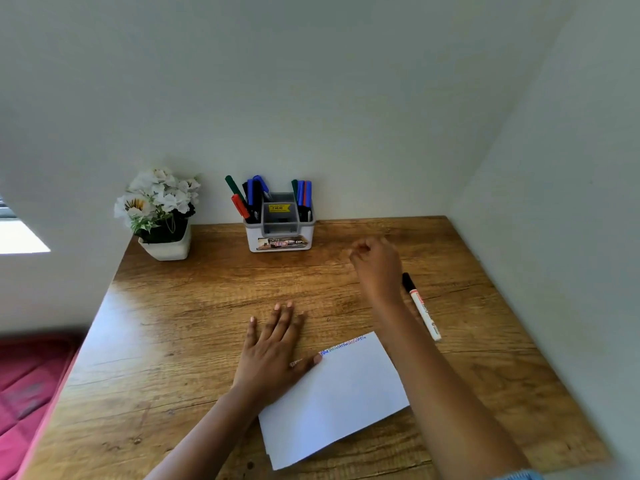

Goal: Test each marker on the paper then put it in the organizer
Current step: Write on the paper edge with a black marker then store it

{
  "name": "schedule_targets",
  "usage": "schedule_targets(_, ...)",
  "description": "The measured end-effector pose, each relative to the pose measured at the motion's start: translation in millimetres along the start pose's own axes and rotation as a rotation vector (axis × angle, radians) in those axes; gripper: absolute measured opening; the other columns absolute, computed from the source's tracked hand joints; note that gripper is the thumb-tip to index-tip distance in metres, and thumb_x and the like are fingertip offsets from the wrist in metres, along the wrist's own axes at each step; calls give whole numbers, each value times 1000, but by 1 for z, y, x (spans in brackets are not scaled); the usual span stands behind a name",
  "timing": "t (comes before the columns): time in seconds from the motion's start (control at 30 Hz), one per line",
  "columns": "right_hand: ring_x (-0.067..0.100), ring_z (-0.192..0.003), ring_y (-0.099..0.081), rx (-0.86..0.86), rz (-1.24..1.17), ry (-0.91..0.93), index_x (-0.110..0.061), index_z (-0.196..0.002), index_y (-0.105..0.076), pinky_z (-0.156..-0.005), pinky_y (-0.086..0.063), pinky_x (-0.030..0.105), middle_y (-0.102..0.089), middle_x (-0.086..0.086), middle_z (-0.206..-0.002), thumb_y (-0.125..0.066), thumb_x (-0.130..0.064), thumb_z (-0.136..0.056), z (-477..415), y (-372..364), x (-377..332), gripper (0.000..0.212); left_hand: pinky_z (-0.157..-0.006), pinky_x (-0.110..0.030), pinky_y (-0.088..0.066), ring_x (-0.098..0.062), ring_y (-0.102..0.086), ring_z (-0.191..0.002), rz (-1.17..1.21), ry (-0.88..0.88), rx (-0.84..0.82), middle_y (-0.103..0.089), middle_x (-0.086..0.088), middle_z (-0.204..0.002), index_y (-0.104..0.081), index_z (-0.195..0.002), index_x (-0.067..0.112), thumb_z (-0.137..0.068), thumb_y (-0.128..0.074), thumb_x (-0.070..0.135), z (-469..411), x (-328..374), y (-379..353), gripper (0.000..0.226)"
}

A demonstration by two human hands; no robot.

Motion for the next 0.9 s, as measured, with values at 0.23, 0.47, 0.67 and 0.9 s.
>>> schedule_targets(0.23, 31, -107, -53, 8, 503, -264, -11, -116, -54, -79, -48, 40, -57, 14, -116, -66, -32, -84, 44, 46, 114, 41, -109, -44, -8, -20, -22, -141, -24, -63, -8, -32, -2, -152, -30, -147, 22, -91, -22, 73, 17, 4, -8, 77)
schedule_targets(0.47, 27, -91, -62, -98, 396, -299, -8, -110, -56, -65, -41, 28, -65, 11, -105, -59, -27, -91, 59, 35, 113, 27, -111, -44, 18, -9, 15, -143, 67, -26, 20, 3, 10, -157, -6, -151, 28, -74, 7, 86, 32, 3, -5, 97)
schedule_targets(0.67, 6, -69, -59, -193, -165, -144, -19, -93, -59, -56, -46, 20, -63, -8, -80, -69, -25, -83, 98, 29, 30, 15, -111, -43, 18, -11, -13, -145, 203, -26, 41, -28, 8, -154, -32, -145, 32, -79, -6, 76, 16, 28, 44, 84)
schedule_targets(0.9, 2, -54, -52, -208, -148, 109, -27, -81, -49, -49, -36, 15, -53, -17, -63, -67, -27, -80, 130, 38, -42, 18, -89, -27, -42, -11, -66, -100, 1739, 310, -26, -72, -4, -105, -64, -108, 11, -99, -41, 33, -14, 52, 64, 33)
Point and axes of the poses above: each hand's wrist, its own z-axis away from the middle knuckle, its own y-axis out of the back of the hand, x = y × z, the point moved 10 cm from there along -z, towards the middle knuckle
